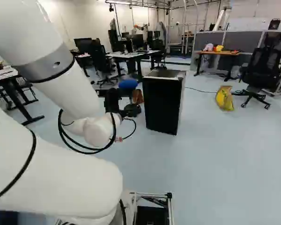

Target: Grab a drink from the fridge

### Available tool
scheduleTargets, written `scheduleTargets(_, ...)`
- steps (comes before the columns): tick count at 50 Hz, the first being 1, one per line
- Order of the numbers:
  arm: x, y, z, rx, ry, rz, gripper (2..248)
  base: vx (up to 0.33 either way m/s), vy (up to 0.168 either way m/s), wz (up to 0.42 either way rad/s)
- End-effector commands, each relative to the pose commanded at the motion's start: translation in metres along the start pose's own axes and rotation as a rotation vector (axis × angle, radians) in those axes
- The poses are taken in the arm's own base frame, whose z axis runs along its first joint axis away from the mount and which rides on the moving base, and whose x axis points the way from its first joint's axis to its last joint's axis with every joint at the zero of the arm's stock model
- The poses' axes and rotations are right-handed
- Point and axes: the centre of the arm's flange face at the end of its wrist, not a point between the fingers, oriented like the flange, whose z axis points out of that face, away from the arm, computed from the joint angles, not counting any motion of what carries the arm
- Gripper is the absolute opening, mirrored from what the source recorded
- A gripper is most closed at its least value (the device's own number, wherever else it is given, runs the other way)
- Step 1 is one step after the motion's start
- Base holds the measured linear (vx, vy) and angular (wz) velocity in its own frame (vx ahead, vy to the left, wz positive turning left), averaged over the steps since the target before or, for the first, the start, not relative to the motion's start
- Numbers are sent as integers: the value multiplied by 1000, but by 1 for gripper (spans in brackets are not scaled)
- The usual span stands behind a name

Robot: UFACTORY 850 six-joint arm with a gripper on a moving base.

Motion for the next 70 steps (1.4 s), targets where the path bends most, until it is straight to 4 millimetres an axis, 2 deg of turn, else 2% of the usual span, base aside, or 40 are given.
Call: scheduleTargets(70,0,0,0,0,0,0,247,0,0,0)
